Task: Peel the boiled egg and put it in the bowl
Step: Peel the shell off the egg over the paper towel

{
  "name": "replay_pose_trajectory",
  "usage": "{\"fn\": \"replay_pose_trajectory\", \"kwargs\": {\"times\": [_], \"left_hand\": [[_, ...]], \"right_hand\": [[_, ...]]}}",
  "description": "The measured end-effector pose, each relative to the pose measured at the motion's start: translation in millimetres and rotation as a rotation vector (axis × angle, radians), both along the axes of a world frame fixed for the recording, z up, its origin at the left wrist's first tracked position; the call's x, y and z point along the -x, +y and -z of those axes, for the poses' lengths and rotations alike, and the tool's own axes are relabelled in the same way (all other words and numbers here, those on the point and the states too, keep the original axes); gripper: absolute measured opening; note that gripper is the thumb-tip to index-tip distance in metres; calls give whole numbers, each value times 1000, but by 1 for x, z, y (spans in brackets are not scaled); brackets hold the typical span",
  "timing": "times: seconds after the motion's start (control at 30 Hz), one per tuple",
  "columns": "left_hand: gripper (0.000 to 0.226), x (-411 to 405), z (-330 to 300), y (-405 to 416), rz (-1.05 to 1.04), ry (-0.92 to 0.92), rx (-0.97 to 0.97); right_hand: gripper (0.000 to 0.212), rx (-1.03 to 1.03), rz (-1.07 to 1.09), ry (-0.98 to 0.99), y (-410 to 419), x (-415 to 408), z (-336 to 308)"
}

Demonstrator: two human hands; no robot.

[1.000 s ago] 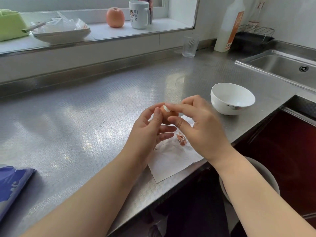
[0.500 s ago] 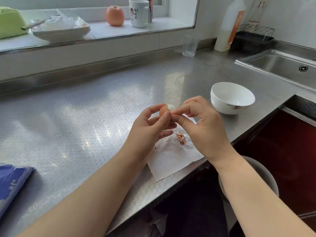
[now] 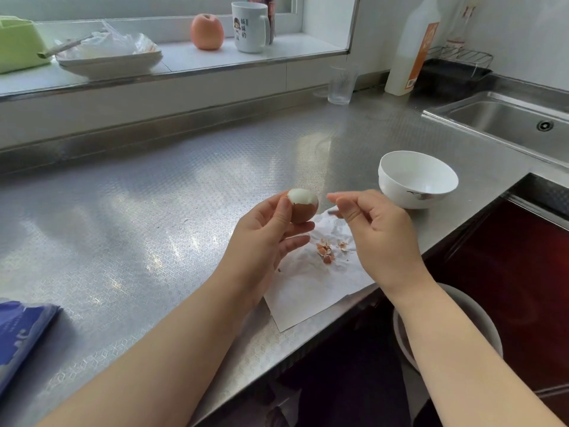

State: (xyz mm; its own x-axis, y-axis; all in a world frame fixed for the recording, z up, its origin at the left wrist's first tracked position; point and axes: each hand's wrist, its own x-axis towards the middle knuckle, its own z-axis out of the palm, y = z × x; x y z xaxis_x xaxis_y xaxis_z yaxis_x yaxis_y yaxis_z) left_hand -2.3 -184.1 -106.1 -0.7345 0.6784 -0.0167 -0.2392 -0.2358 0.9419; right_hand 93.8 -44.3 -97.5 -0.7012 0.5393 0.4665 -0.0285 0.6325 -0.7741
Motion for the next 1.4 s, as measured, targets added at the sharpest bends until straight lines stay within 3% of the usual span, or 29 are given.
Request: {"fn": "replay_pose_trajectory", "kwargs": {"times": [0.07, 0.3, 0.47, 0.63, 0.8, 1.1, 1.3, 1.4], "left_hand": [[36, 0, 1, 0, -17, -9, 15], [33, -1, 0, 0, 16, 9, 25], [43, -3, -2, -1, 40, -3, -9], [53, -5, -3, 0, -1, -11, -31], [56, -5, -2, 0, -39, -39, -17], [55, -4, -3, 0, -35, -43, -2], [42, -6, -4, -1, -8, -4, 42], [35, -6, -4, -2, -33, 0, 46]], "right_hand": [[38, -70, -3, -67, -2, -2, 3], [35, -107, -82, -21, -13, 9, -3], [26, -126, -44, 75, -15, 12, -4], [11, -274, 5, 149, -19, 12, -1], [11, -421, 57, 134, -21, 14, 0], [8, -253, -41, -24, -23, 15, -10], [8, -231, 28, 72, -28, 17, -6], [5, -93, 89, 158, -24, 14, -7]]}}
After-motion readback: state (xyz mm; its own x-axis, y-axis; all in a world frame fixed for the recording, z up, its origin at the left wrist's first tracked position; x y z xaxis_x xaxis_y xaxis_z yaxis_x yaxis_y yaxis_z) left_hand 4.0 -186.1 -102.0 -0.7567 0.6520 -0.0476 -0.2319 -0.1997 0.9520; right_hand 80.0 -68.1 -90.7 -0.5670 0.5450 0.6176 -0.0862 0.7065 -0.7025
